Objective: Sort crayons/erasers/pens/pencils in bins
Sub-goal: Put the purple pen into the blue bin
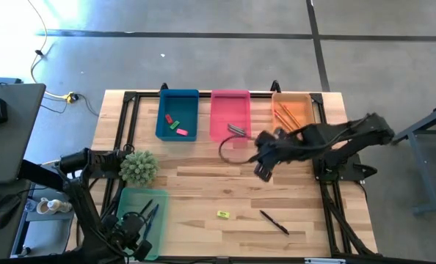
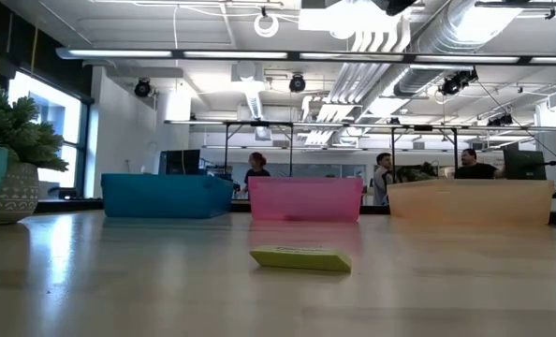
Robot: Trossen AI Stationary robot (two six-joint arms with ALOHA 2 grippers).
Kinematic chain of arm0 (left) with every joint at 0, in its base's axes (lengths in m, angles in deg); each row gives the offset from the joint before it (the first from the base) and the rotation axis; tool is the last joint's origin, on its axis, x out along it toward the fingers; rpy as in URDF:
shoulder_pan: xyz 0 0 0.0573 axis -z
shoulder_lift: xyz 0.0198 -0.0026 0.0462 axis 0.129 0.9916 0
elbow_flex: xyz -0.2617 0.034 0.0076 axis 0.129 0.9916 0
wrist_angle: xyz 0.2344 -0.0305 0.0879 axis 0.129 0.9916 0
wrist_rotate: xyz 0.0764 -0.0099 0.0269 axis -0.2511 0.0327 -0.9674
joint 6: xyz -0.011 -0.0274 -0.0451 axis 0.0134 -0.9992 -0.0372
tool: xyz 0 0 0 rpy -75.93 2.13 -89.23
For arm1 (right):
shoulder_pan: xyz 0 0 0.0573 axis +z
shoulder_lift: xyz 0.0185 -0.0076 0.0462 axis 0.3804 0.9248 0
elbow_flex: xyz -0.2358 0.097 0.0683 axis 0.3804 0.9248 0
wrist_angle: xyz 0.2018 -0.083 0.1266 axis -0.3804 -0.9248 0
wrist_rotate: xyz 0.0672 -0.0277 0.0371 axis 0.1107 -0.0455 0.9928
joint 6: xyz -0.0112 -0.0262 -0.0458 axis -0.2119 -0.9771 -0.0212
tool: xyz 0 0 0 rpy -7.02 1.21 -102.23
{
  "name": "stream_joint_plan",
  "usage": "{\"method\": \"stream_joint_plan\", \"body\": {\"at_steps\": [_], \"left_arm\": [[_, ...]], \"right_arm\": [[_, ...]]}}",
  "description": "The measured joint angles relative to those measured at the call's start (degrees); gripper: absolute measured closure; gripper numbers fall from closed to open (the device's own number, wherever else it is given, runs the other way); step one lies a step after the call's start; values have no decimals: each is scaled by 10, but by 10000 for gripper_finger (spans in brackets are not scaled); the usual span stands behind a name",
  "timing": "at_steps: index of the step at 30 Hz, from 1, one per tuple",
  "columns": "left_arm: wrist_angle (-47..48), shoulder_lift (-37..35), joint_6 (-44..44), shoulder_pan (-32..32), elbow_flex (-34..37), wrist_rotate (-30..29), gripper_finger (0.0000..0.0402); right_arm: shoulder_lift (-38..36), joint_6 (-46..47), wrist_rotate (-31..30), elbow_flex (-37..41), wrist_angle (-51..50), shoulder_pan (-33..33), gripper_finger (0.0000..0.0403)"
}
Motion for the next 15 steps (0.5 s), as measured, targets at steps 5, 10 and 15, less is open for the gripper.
{"method": "stream_joint_plan", "body": {"at_steps": [5,10,15], "left_arm": [[-7,0,3,-1,0,4,385],[-8,0,2,-1,0,4,357],[-9,0,8,-8,0,11,324]], "right_arm": [[59,-4,-2,0,33,34,275],[113,-2,6,0,69,62,275],[160,18,23,0,98,82,275]]}}
